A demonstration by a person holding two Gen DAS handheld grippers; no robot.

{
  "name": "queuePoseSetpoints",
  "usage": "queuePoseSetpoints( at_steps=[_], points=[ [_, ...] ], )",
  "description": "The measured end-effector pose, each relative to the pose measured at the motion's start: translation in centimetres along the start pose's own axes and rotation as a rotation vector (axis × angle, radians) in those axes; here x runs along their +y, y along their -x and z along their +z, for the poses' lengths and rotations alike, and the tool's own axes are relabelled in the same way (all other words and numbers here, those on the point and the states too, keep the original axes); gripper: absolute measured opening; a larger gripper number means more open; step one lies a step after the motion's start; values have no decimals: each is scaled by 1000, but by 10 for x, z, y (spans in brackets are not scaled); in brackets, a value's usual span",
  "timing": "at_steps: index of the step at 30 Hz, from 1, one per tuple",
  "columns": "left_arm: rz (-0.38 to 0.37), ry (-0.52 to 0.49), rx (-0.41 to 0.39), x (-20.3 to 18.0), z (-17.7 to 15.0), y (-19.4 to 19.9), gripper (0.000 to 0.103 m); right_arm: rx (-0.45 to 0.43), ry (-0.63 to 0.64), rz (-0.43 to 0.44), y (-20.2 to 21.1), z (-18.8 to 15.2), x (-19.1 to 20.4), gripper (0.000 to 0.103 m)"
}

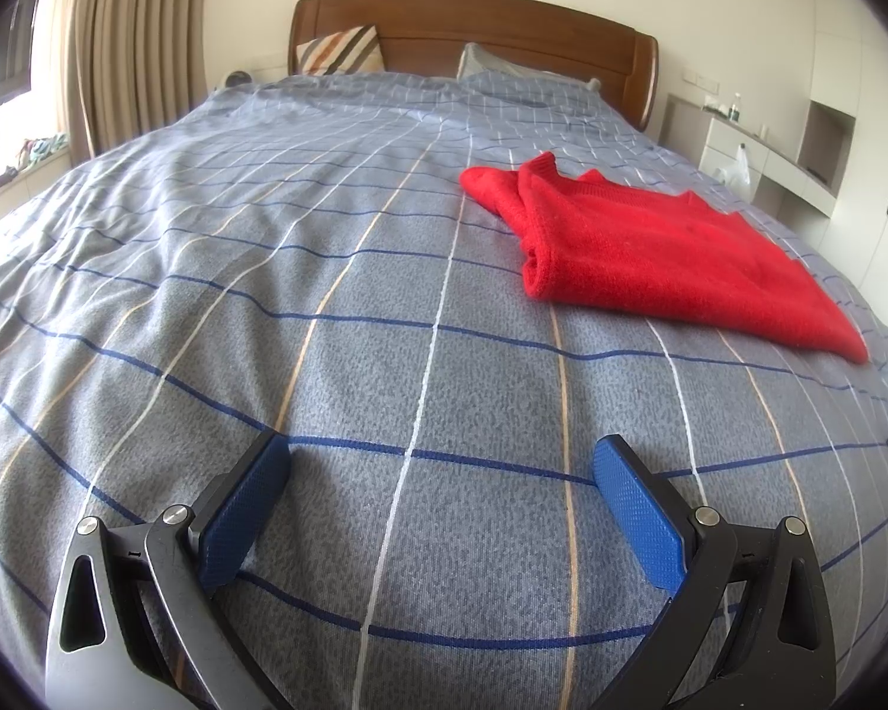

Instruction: Fold small clothes

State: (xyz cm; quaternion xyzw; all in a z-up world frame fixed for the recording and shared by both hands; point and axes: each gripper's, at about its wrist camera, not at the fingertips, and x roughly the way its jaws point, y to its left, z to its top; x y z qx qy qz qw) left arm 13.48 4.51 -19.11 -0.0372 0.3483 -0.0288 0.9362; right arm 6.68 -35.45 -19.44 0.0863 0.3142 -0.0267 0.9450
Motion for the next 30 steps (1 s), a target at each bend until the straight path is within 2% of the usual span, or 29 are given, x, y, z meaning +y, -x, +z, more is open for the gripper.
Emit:
queuePoseSetpoints(
  at_steps=[26,28,30],
  points=[
    [4,-1,7,-1,-1,0,102,4,0,-1,0,0,0,79],
    [17,-11,41,-2,2,3,102,39,6,1,0,4,0,79],
    [20,-26,72,-3,4,11,102,113,2,26,2,19,-3,79]
  ],
)
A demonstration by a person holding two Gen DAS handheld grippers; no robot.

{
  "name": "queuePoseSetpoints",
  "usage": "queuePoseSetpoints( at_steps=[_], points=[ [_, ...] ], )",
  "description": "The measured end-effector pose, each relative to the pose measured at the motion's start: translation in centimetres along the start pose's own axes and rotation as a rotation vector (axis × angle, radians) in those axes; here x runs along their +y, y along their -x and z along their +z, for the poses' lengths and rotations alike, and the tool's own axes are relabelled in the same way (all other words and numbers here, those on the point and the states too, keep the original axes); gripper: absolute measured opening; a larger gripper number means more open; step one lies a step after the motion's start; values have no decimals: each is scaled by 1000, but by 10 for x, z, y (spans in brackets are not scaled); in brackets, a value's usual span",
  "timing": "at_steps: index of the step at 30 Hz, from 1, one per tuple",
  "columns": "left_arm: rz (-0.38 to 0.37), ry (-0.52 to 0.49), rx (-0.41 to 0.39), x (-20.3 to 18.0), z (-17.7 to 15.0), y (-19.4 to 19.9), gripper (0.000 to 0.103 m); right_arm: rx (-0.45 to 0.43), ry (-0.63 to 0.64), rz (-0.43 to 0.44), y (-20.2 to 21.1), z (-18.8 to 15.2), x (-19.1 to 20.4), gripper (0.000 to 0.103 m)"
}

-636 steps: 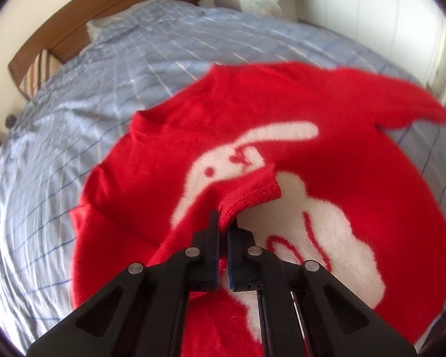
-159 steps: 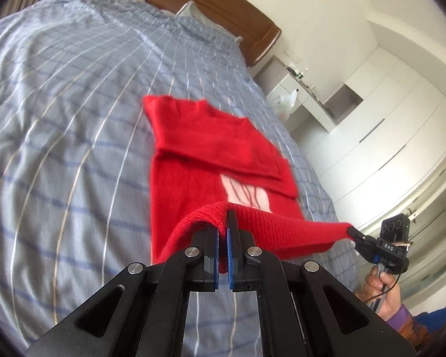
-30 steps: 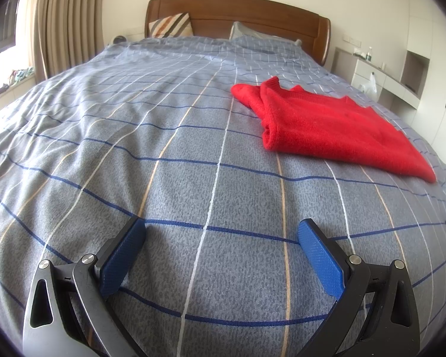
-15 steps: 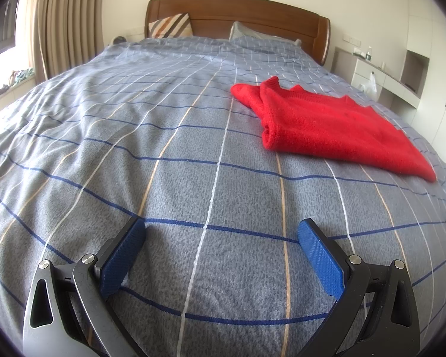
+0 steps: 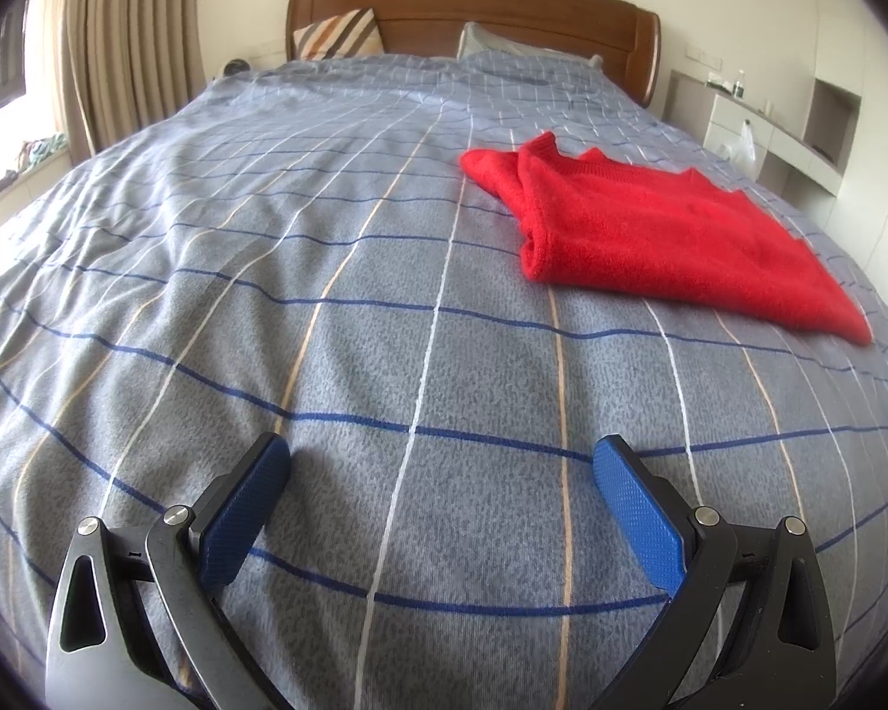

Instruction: Fold small clothes

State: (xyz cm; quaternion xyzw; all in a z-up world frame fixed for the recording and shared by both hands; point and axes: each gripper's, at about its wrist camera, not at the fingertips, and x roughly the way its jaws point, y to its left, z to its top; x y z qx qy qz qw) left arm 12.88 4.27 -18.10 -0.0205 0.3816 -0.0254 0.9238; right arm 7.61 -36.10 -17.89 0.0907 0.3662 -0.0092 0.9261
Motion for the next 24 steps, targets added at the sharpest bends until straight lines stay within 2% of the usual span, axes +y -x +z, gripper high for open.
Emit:
queuePoseSetpoints(
  at_steps=[1,4,6,9,14,16,17,20,22,24],
  points=[
    [-18,1,1,1,-2,6,102,8,-27,36,5,12,-5,79],
    [-76,4,-14,2,-12,18,102,-59,-116,124,23,62,-25,80],
    [-78,-2,-22,0,-19,20,102,-48,-149,169,11,101,-35,85],
    [-78,-1,-41,-2,-25,20,102,109,-226,252,-50,144,-42,85],
    [-106,-17,-57,3,-26,19,102,246,-317,313,-138,156,-33,82],
    [-109,-27,-58,2,-27,19,102,306,-338,287,-159,155,-26,51],
    [-112,-27,-57,3,-26,19,102,324,-331,289,-163,155,-20,12],
    [-131,-17,-47,7,-22,22,102,315,-254,231,-147,174,7,9],
    [-137,30,-76,18,-17,30,102,270,-208,234,-127,196,31,9],
    [-136,100,-122,36,-11,37,102,240,-169,278,-112,221,65,9]
  ],
)
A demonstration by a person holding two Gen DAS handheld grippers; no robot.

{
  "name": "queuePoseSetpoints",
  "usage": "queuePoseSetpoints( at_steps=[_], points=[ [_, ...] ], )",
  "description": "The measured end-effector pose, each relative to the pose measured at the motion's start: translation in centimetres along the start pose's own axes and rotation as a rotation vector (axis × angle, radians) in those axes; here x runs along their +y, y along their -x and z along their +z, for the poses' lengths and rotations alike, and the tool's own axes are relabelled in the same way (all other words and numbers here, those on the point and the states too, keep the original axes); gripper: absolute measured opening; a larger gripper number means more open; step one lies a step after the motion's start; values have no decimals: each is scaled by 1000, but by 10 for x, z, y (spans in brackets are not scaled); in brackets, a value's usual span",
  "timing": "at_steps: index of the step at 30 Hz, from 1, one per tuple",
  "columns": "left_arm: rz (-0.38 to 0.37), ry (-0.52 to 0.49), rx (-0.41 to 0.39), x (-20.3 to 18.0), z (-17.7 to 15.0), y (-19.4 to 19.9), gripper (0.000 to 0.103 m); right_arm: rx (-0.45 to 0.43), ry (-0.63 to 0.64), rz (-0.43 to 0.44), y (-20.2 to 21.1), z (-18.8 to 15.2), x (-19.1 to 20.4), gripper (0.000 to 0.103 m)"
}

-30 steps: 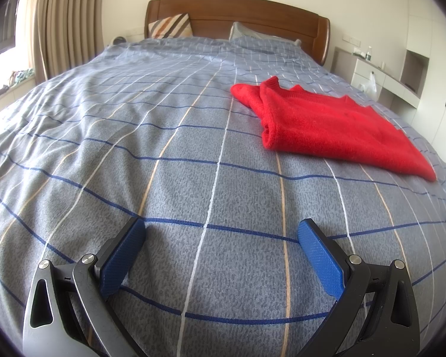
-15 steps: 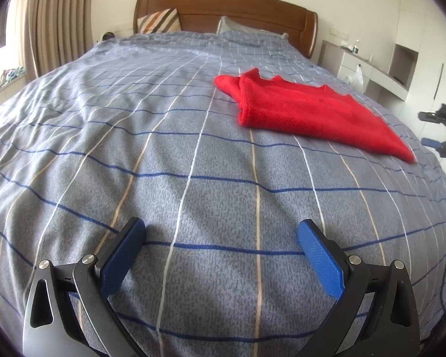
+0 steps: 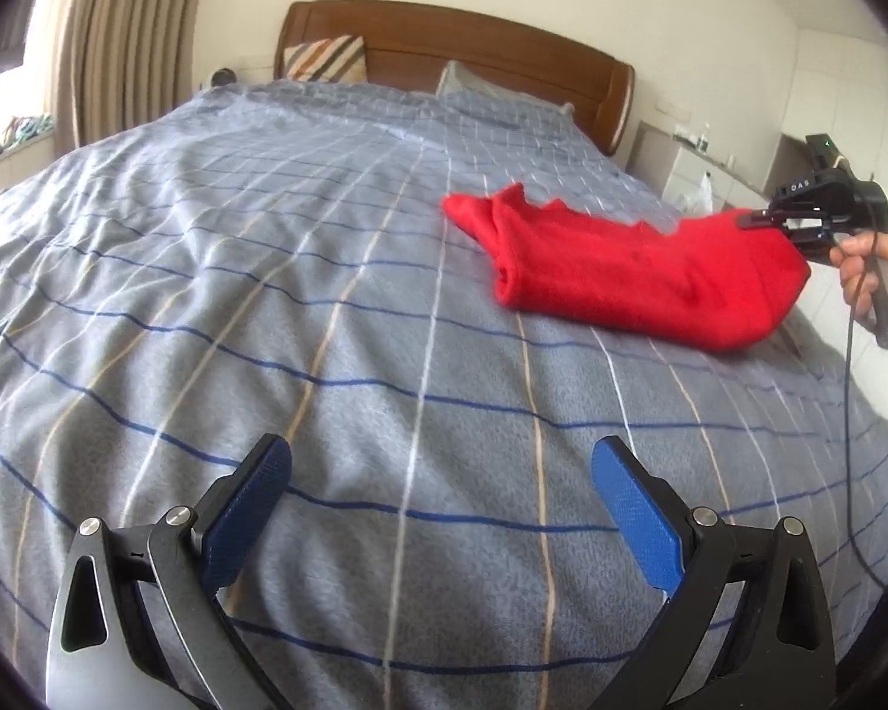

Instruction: Fold small clothes

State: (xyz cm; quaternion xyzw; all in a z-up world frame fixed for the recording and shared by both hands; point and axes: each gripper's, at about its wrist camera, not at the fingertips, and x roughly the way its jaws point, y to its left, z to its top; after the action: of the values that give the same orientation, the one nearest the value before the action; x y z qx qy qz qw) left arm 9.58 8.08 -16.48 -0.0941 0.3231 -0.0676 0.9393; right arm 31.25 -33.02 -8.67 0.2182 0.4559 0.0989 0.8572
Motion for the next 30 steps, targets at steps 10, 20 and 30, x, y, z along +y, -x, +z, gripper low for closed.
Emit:
queuePoseSetpoints(
  at_steps=[10,20,30],
  points=[
    [46,293,-21,76,6,0,102,167,280,98,-120,-29,204,17],
    [50,300,-13,77,5,-3,102,187,324,294,-89,-58,196,34],
    [118,197,10,63,0,-9,102,320,550,123,-132,-146,187,32]
  ],
)
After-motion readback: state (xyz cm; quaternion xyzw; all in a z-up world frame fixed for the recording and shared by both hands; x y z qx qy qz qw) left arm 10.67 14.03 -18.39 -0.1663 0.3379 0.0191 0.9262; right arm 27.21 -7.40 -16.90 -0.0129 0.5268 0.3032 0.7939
